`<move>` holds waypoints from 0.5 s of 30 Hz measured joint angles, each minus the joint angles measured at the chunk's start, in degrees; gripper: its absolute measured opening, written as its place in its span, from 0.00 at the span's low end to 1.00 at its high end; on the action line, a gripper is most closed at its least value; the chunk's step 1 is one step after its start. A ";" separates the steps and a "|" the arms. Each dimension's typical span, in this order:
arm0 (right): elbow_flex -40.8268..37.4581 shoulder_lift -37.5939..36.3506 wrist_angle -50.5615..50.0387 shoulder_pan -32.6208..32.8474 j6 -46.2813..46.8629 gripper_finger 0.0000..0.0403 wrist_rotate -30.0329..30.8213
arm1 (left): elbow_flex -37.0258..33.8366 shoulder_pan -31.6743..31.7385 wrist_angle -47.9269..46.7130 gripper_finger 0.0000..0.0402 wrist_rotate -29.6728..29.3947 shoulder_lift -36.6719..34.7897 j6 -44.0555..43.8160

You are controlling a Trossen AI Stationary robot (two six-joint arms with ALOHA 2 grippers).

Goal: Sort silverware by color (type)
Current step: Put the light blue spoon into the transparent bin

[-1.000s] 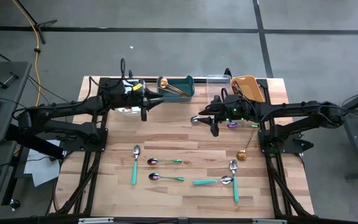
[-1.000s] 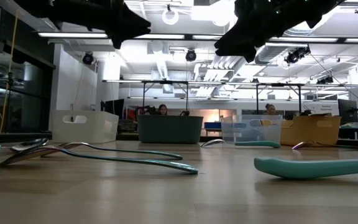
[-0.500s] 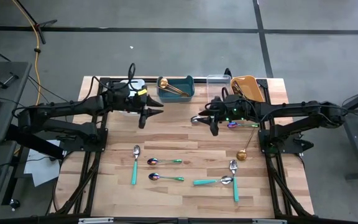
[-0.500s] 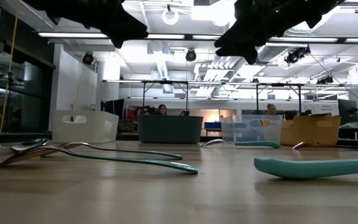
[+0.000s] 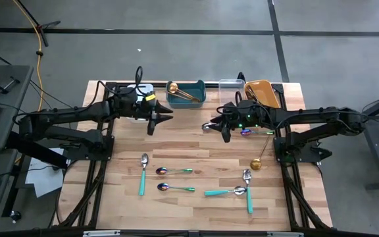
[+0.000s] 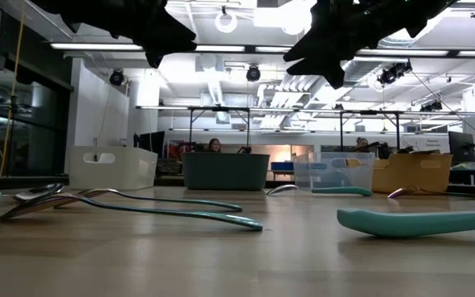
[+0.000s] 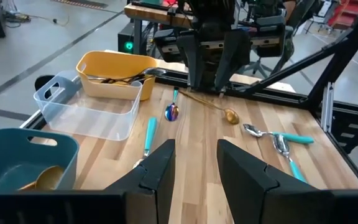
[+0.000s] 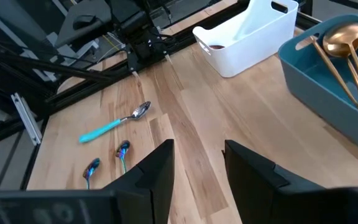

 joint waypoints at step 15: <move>0.00 0.00 0.02 0.00 -2.05 0.34 0.24 | 0.00 -4.75 -10.96 0.28 0.04 -1.67 9.96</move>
